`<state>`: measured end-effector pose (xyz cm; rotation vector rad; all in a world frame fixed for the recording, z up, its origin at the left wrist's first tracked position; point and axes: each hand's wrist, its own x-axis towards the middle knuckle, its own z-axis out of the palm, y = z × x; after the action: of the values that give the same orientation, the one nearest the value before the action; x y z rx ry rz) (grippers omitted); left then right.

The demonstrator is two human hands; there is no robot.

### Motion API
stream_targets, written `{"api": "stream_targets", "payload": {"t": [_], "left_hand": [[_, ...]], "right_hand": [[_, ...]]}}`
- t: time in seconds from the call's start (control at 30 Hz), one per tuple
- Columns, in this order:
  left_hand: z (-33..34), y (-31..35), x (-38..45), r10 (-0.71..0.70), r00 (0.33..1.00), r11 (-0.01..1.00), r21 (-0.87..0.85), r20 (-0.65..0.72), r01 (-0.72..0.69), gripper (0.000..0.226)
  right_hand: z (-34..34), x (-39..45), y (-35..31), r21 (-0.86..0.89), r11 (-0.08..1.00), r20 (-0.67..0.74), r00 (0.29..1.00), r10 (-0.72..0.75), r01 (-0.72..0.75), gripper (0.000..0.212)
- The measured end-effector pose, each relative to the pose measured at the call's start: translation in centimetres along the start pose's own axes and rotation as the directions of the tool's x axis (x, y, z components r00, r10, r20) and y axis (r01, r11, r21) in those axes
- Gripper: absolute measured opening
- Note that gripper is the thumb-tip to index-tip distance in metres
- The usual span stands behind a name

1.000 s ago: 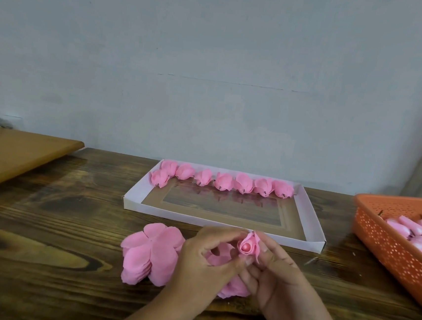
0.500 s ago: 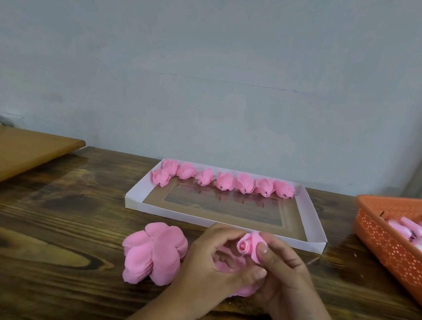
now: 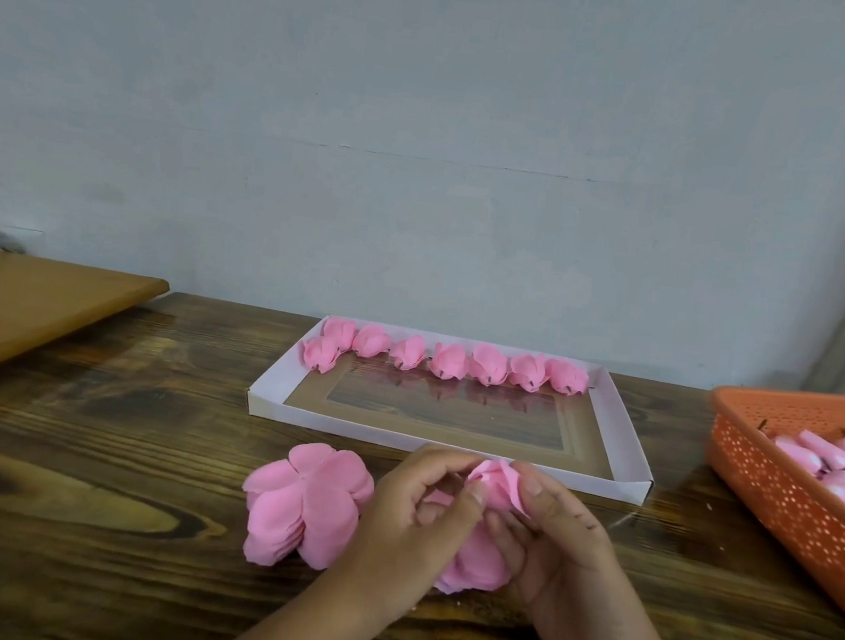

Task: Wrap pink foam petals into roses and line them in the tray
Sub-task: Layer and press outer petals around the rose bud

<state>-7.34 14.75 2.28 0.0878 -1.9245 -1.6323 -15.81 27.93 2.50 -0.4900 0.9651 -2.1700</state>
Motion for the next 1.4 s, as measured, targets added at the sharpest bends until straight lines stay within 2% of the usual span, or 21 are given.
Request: {"api": "stream_targets", "payload": {"t": [0.1,0.4,0.6,0.7,0.87,0.97,1.07,1.17,1.23,1.4], "left_hand": [[0.0,-0.2,-0.1,-0.008,1.000,1.000,0.029,0.003,0.008,0.034],[0.2,-0.6,0.0,-0.007,0.999,0.997,0.075,-0.052,0.011,0.020],[0.2,-0.8,0.0,-0.047,0.997,0.997,0.065,-0.054,0.051,0.021],[0.2,-0.8,0.0,-0.078,0.995,0.995,0.059,-0.055,0.081,0.012],[0.2,-0.4,0.1,-0.102,0.993,0.995,0.009,-0.053,0.103,0.015],[0.1,-0.3,0.2,-0.118,0.992,0.993,-0.021,-0.034,0.118,0.009],[-0.1,-0.4,0.3,-0.135,0.990,0.990,-0.038,-0.029,0.134,0.017],[-0.2,-0.1,0.3,-0.159,0.987,0.985,-0.069,-0.032,0.156,0.015],[-0.2,-0.1,0.3,-0.172,0.985,0.982,-0.087,-0.009,0.170,0.030],[0.0,-0.2,0.4,-0.099,0.995,0.994,-0.038,0.018,0.099,0.030]], "right_hand": [[0.1,0.0,-0.1,-0.032,0.999,0.027,1.000,-0.002,0.003,0.047],[0.8,-0.3,0.3,-0.114,0.993,0.115,0.993,-0.018,0.032,0.042],[0.6,-0.1,0.3,-0.089,0.996,0.077,0.997,0.013,-0.006,0.044],[0.5,-0.3,0.5,-0.148,0.989,0.100,0.995,-0.013,0.028,0.036],[0.8,-0.3,0.8,-0.106,0.993,-0.044,0.998,-0.055,0.050,0.041],[0.9,-0.3,0.8,-0.192,0.979,-0.064,0.994,-0.085,0.071,0.037],[0.8,-0.4,0.9,-0.294,0.949,-0.076,0.987,-0.144,0.116,0.032],[0.7,-0.4,0.9,-0.380,0.910,-0.119,0.967,-0.227,0.167,0.030],[0.6,-0.4,0.8,-0.439,0.876,-0.125,0.951,-0.282,0.202,0.029],[0.7,-0.5,0.7,-0.483,0.843,-0.094,0.944,-0.316,0.235,0.025]]}}
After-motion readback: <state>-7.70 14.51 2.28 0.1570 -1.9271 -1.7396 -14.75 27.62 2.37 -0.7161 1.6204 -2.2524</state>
